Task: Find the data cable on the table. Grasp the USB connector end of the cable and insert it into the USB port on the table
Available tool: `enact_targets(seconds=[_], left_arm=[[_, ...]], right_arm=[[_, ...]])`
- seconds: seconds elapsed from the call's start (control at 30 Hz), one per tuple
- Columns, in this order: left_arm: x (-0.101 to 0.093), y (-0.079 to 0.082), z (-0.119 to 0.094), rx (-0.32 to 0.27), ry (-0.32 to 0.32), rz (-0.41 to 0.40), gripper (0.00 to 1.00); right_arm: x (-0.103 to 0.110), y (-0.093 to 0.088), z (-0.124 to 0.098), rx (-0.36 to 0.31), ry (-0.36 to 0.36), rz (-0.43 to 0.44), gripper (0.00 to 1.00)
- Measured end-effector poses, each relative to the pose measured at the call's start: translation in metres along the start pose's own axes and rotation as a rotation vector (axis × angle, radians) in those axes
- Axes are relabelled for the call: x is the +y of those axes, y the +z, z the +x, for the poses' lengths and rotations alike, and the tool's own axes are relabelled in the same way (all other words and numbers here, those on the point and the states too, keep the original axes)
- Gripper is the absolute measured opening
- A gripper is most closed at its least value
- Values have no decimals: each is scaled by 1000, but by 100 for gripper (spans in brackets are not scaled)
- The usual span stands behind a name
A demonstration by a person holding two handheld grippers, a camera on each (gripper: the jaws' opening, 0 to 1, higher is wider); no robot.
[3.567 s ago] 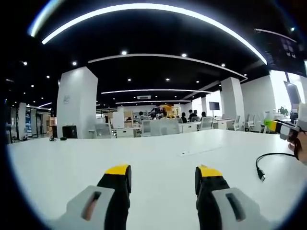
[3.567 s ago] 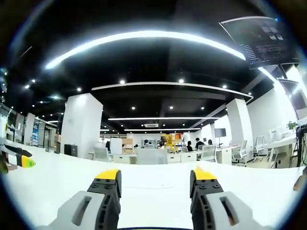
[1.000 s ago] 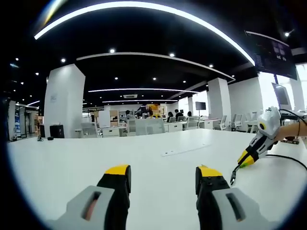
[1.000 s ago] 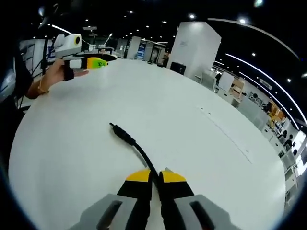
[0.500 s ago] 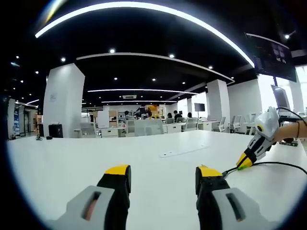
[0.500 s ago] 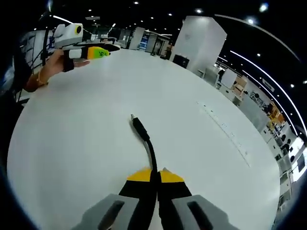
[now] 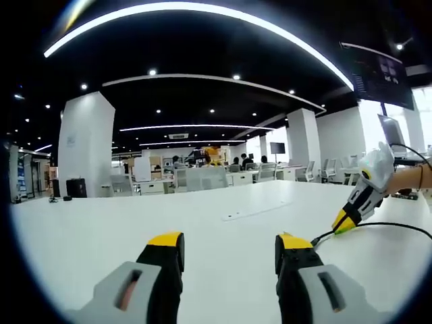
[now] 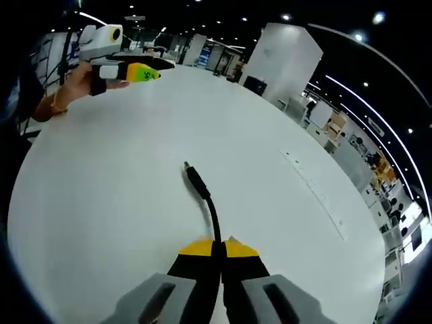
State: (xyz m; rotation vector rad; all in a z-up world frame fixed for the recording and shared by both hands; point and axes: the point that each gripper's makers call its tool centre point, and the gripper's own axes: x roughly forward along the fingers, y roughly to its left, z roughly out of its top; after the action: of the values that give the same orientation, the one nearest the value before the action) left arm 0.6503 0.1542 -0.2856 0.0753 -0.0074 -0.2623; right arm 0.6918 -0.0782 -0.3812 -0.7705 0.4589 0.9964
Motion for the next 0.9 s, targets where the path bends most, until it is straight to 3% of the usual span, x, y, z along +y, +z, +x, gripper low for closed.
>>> enact_targets(seconds=[0.23, 0.57, 0.9], left_arm=[[-8, -3, 3, 15, -30, 24, 54], [-24, -9, 6, 42, -93, 76, 54], [-55, -22, 9, 90, -209, 205, 54]], right_arm=[[1, 9, -4, 0, -23, -49, 4], [14, 28, -8, 31, -52, -184, 4], [17, 49, -18, 25, -77, -255, 4]])
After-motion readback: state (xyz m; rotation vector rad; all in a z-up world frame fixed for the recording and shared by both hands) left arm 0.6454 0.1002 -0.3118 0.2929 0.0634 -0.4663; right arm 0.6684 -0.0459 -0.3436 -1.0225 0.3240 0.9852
